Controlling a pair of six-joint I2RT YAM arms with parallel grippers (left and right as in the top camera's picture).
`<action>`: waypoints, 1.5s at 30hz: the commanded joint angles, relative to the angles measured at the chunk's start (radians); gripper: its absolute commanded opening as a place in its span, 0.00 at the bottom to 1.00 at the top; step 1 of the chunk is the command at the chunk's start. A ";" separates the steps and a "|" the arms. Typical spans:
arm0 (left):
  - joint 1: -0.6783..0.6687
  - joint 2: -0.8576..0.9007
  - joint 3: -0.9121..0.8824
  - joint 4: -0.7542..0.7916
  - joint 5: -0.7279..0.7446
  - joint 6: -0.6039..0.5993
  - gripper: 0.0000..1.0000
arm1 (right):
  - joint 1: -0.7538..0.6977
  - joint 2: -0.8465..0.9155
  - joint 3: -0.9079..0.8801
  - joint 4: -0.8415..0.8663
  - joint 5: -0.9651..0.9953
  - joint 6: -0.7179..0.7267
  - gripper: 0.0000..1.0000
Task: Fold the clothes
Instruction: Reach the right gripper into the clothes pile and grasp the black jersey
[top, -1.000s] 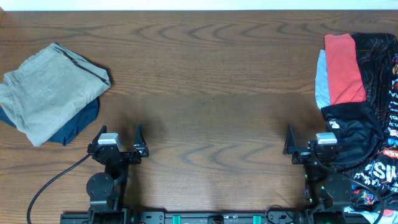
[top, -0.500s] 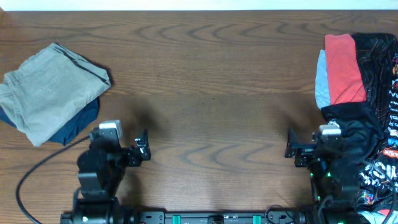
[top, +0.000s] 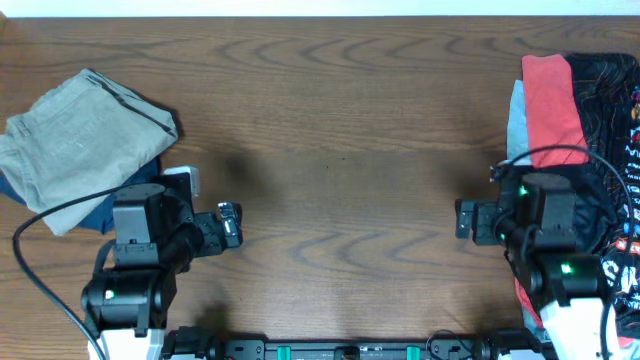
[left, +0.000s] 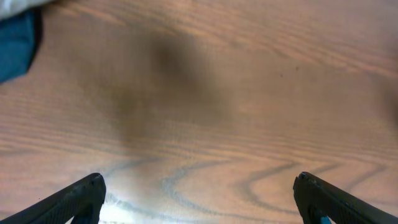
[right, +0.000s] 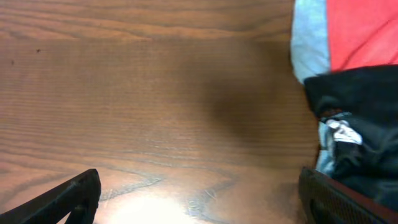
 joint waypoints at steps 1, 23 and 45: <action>0.003 0.009 0.019 -0.003 0.007 -0.005 0.98 | -0.014 0.056 0.017 -0.018 0.081 0.110 0.99; 0.003 0.010 0.019 -0.003 0.007 -0.005 0.98 | -0.233 0.426 -0.064 -0.001 0.525 0.583 0.49; 0.003 0.010 0.018 -0.003 0.006 -0.005 0.98 | -0.254 0.201 0.346 -0.105 -0.140 0.179 0.01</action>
